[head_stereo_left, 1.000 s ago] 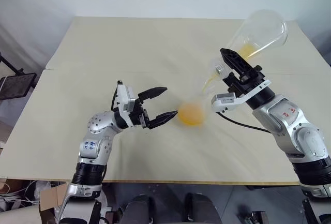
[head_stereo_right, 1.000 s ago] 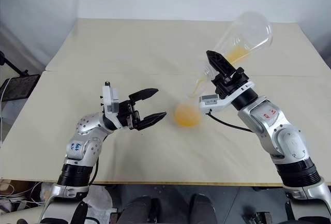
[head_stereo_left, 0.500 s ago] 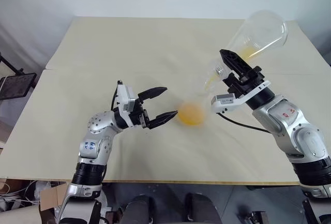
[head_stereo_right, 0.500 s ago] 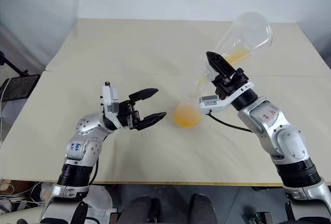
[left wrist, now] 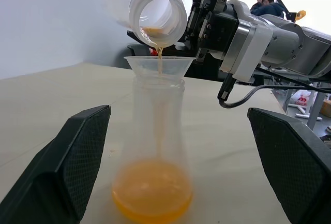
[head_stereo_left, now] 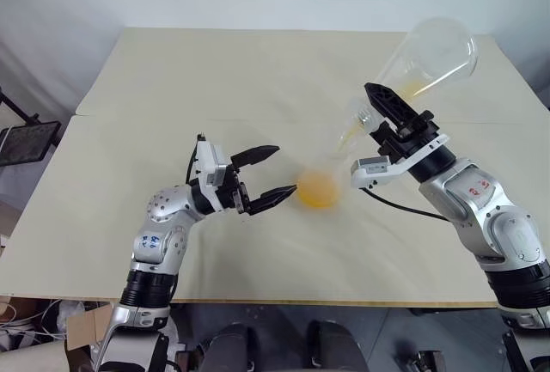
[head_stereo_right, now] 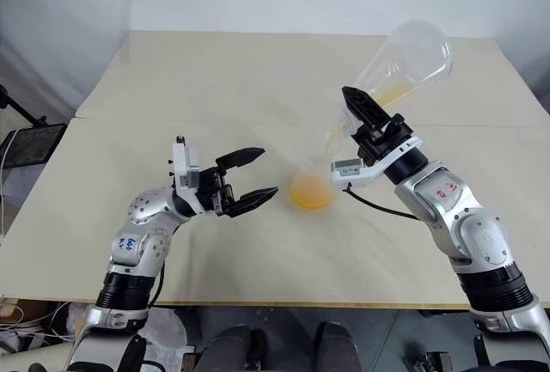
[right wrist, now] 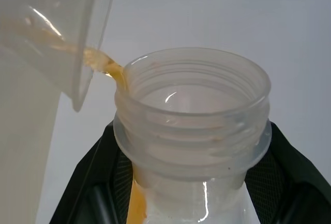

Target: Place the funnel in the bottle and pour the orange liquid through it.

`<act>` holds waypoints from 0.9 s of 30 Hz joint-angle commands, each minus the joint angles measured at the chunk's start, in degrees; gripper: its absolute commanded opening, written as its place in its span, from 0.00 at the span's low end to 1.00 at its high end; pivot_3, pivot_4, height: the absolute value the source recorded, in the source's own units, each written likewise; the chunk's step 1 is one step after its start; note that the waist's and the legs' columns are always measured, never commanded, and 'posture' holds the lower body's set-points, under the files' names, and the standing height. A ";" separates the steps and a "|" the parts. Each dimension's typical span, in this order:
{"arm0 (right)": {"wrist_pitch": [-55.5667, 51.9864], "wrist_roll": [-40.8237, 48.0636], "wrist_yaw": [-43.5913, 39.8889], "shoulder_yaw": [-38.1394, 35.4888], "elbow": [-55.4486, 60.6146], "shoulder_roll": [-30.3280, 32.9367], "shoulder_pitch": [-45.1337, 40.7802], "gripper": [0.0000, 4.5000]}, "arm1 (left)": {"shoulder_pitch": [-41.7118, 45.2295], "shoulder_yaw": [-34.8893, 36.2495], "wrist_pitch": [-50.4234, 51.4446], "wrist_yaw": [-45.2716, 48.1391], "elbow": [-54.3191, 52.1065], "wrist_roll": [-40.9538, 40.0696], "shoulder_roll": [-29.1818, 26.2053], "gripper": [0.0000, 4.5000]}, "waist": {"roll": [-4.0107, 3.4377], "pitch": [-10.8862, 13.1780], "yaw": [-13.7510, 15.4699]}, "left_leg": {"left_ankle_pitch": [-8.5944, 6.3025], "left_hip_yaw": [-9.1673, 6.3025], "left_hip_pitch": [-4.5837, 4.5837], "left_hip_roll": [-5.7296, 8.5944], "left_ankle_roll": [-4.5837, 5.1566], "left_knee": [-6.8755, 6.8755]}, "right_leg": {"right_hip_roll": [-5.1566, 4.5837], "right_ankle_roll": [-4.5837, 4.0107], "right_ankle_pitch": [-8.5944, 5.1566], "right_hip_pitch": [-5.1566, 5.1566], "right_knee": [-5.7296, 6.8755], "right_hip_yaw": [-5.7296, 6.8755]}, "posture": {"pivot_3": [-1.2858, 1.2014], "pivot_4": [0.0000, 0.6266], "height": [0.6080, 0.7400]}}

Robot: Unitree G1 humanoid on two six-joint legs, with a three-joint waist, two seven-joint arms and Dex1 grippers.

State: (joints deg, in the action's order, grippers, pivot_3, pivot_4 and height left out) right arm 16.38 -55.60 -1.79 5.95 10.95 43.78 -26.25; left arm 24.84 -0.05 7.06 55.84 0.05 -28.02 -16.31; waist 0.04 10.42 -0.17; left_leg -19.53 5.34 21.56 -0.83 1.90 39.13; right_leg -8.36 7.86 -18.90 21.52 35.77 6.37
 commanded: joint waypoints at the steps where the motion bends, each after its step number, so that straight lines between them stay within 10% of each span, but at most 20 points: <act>1: 0.16 0.39 0.53 -1.40 1.93 0.36 -0.46 0.54 | 0.02 -0.04 -0.69 -0.28 -1.87 -0.57 0.33 1.00 | 0.00 0.00 0.01 | 0.00 0.00 0.00 0.00 0.00 0.00 | 0.00 0.00 0.00 0.00 0.00 0.00 | 0.52 0.24 1.00; 27: -1.33 -1.46 1.69 -1.92 1.81 -0.12 -0.88 0.54 | 0.40 0.01 -1.23 -0.71 -1.36 -0.39 0.64 1.00 | 0.00 0.00 0.00 | 0.00 0.00 0.00 0.00 0.00 0.00 | 0.00 0.00 0.00 0.00 0.00 0.00 | 0.52 0.24 1.00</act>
State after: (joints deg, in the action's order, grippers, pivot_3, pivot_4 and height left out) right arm 15.76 -56.94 -1.65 5.95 10.95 43.69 -26.27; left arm 24.84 -0.08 6.99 55.09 0.06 -28.02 -15.93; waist 0.04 10.42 -0.17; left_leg -19.53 5.34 21.56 -0.83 1.90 39.13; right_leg -8.36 7.86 -18.90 21.52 35.77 6.37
